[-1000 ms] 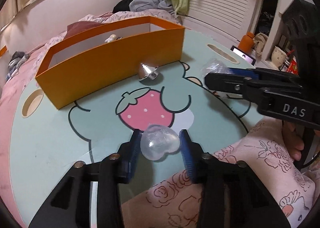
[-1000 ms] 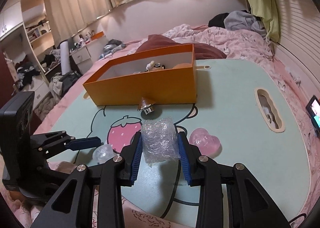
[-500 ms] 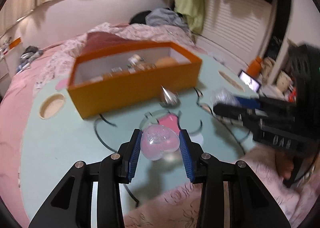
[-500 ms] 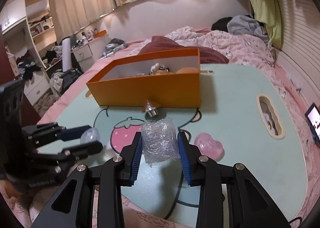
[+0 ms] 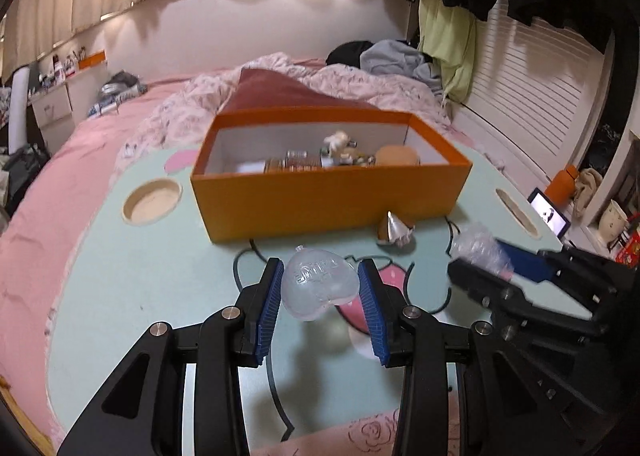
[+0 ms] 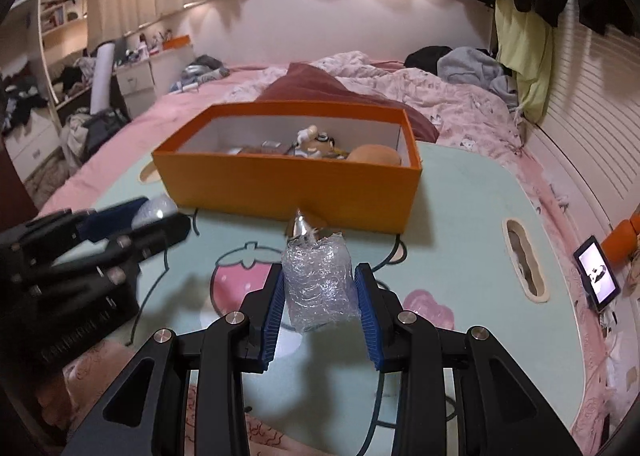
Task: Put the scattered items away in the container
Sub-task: 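Lift and carry the heart with the left tool while the right tool carries the wrapped ball over the box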
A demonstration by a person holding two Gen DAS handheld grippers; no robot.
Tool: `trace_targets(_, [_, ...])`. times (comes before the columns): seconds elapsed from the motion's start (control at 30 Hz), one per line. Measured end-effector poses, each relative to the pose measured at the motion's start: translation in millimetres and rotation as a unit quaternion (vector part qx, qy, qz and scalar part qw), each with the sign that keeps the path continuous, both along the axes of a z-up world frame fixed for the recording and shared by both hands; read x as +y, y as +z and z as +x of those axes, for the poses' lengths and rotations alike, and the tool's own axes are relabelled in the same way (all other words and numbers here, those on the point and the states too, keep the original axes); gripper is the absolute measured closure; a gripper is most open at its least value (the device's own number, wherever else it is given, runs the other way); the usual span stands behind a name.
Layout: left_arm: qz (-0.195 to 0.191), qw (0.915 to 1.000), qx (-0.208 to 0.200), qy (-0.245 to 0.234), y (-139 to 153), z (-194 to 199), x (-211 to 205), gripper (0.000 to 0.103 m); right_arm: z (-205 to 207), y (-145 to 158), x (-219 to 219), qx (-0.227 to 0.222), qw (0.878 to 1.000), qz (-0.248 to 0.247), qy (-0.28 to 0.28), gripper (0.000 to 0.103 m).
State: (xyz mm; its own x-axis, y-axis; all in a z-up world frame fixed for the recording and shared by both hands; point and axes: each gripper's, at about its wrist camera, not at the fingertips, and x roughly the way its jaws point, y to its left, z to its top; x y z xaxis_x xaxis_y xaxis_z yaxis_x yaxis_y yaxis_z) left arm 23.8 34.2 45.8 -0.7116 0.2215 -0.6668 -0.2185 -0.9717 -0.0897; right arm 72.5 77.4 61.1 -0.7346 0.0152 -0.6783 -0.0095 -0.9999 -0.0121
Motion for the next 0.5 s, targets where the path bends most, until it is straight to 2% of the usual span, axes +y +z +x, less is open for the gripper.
trace_targets(0.5, [0.012, 0.9999, 0.004, 0.004, 2.7, 0.4, -6.3, 0.063, 1.4, 1.8, -0.3, 0.004, 1.000, 0.005, 0.001, 0.069])
